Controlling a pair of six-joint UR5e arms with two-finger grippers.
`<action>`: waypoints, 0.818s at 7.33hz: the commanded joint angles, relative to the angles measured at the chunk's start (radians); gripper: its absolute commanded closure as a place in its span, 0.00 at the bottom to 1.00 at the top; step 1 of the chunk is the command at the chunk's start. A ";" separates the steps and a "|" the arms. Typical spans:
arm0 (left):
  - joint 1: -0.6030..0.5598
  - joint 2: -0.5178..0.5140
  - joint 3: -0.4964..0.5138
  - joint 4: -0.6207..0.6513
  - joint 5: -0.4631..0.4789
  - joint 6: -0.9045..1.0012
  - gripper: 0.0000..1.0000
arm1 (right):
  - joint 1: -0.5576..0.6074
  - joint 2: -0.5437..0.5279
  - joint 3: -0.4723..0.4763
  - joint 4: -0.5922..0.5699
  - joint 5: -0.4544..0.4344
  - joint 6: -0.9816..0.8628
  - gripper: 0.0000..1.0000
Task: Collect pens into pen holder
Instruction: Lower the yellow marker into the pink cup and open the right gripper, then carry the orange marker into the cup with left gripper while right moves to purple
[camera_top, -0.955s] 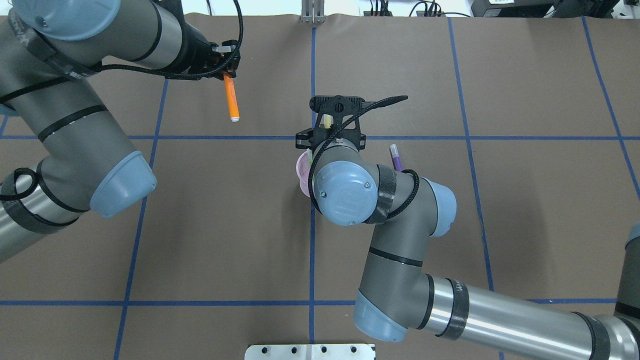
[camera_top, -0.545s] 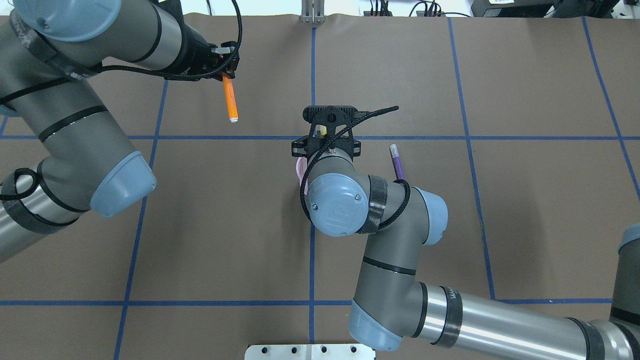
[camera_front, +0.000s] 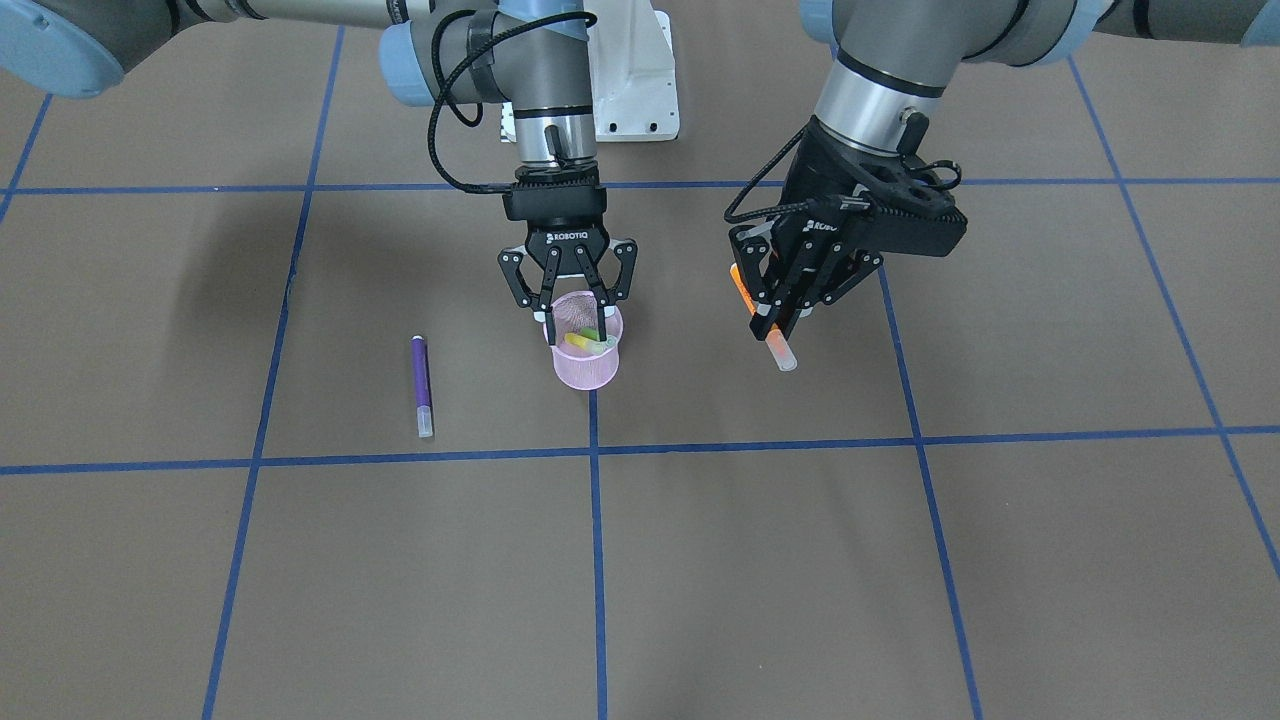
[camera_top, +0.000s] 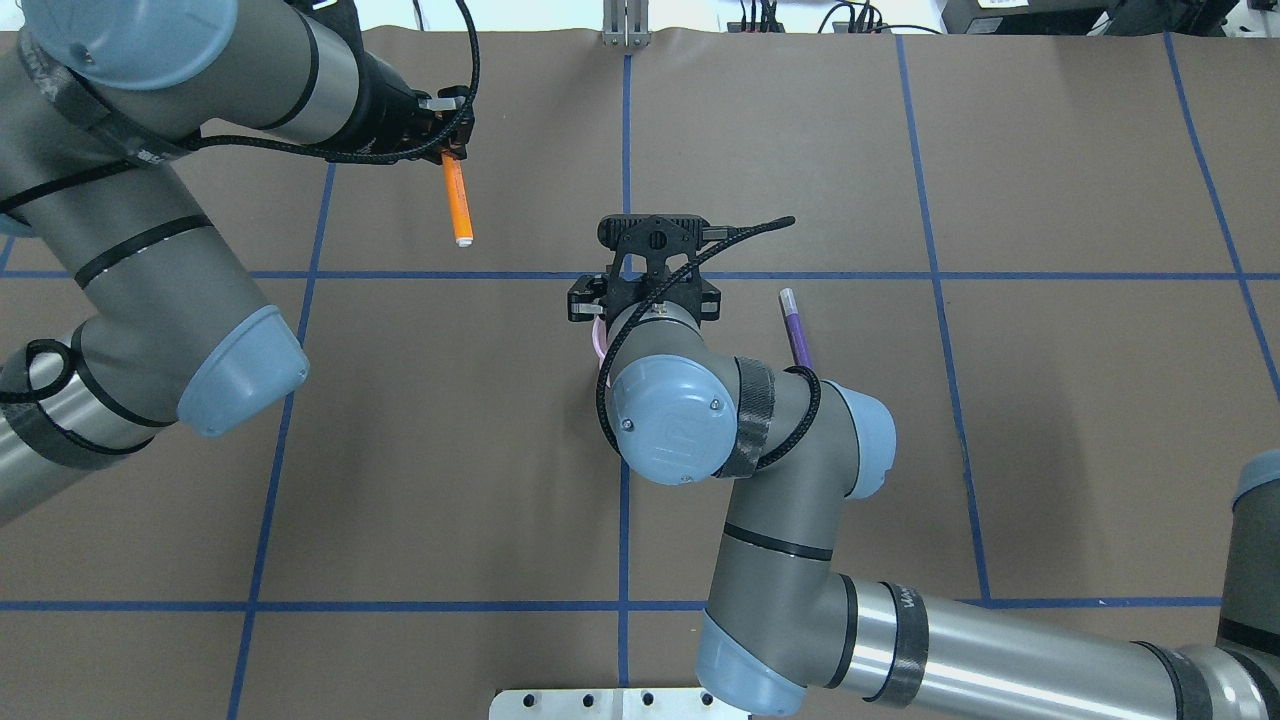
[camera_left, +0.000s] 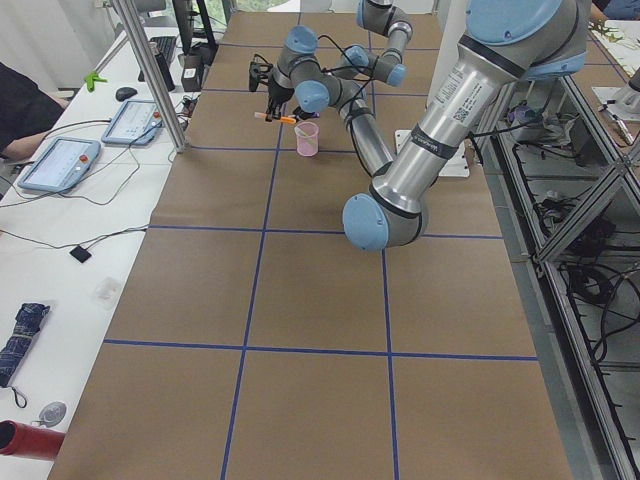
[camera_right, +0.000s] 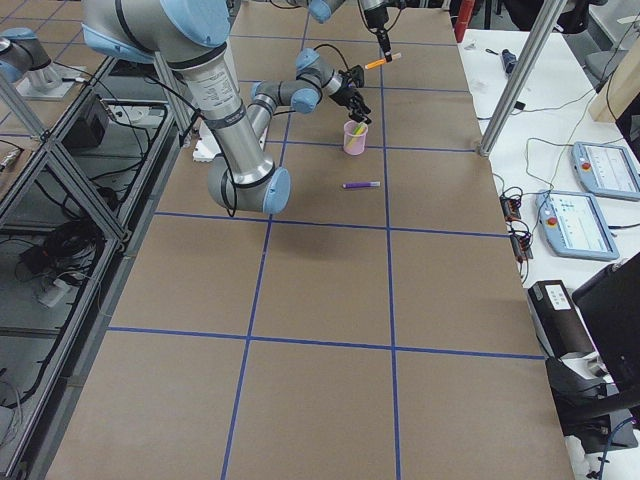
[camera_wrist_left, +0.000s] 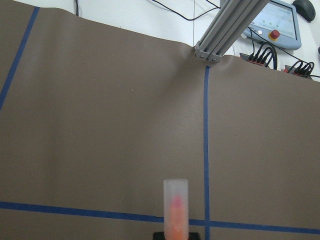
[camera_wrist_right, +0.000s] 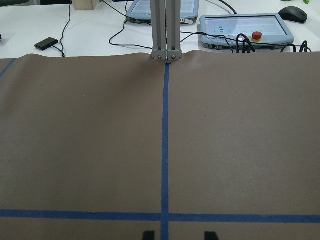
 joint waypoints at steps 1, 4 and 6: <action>0.006 -0.005 0.001 -0.008 0.051 -0.003 1.00 | 0.078 -0.005 0.048 0.006 0.234 -0.010 0.01; 0.015 -0.035 0.027 -0.021 0.135 -0.013 1.00 | 0.307 -0.054 0.044 -0.025 0.667 -0.043 0.01; 0.110 -0.066 0.045 -0.020 0.311 -0.067 1.00 | 0.392 -0.085 0.027 -0.185 0.895 -0.132 0.01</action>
